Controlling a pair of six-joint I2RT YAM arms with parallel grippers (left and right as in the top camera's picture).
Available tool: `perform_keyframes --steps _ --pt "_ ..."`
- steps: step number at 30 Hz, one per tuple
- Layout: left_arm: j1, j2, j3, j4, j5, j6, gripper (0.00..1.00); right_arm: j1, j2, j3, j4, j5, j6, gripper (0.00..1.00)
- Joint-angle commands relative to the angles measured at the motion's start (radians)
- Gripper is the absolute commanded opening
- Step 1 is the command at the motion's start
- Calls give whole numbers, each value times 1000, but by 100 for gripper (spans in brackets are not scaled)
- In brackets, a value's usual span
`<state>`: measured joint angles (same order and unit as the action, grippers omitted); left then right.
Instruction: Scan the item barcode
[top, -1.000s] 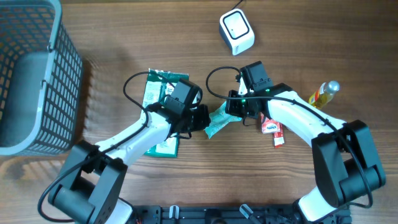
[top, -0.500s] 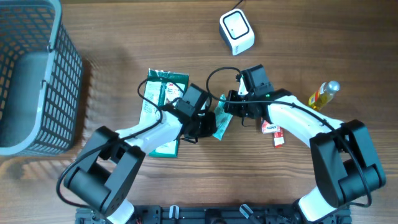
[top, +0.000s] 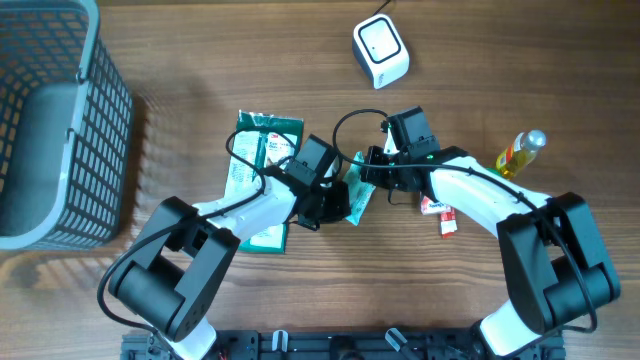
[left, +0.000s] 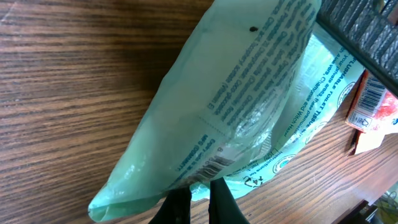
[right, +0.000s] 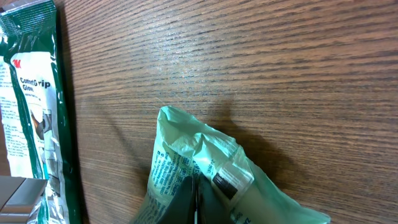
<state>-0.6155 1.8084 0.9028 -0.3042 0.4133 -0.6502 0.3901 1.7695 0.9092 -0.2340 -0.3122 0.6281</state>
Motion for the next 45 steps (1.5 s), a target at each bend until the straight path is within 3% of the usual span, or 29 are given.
perform_keyframes --steps 1,8,18,39,42,45 --pt "-9 58 -19 -21 -66 -10 4 -3 32 -34 -16 80 8 4" --pt "-8 -3 -19 -50 -47 -9 4 0 39 -34 -17 80 7 7" --pt "-8 -268 -19 -31 -140 -11 4 0 39 -34 -16 80 3 8" --pt "-8 -69 -19 107 -146 -47 4 0 39 -34 -13 80 3 9" --pt "-6 -42 -19 127 -146 -47 4 -1 39 -34 -14 72 3 4" --pt "-4 -35 -19 126 -146 -47 4 -23 5 -11 -36 -63 -8 4"
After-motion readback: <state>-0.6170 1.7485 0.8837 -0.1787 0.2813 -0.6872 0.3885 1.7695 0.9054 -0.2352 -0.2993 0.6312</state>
